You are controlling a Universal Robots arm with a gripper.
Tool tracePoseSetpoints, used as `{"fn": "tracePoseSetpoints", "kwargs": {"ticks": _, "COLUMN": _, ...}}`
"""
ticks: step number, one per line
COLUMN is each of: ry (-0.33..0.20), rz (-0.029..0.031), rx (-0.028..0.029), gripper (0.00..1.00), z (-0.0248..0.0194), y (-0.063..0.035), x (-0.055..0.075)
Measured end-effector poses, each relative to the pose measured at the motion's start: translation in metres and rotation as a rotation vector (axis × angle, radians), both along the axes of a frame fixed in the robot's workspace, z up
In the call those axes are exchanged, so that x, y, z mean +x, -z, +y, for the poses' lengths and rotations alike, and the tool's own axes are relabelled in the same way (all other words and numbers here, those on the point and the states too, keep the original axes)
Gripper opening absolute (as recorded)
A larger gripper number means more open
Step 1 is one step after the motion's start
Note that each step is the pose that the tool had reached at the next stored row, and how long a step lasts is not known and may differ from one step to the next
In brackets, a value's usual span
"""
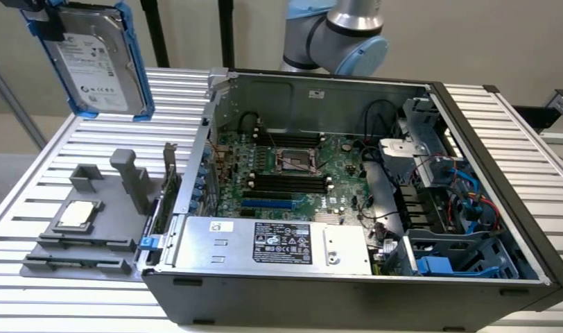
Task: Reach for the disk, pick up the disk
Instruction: 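Pick up the disk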
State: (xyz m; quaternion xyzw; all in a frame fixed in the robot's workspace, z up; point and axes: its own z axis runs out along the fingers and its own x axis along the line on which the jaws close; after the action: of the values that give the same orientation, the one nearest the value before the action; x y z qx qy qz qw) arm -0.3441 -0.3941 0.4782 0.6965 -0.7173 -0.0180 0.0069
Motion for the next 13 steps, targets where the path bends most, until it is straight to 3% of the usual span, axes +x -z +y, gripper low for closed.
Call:
{"fn": "tracePoseSetpoints", "kwargs": {"ticks": 6, "ry": 0.000, "rz": 0.0083, "rx": 0.0005, "gripper": 0.33, "z": -0.0064, "y": -0.0132, "x": 0.022}}
{"fn": "tracePoseSetpoints", "kwargs": {"ticks": 13, "ry": 0.000, "rz": 0.0137, "rx": 0.0016, "gripper": 0.33, "z": -0.0145, "y": -0.0232, "x": 0.052}}
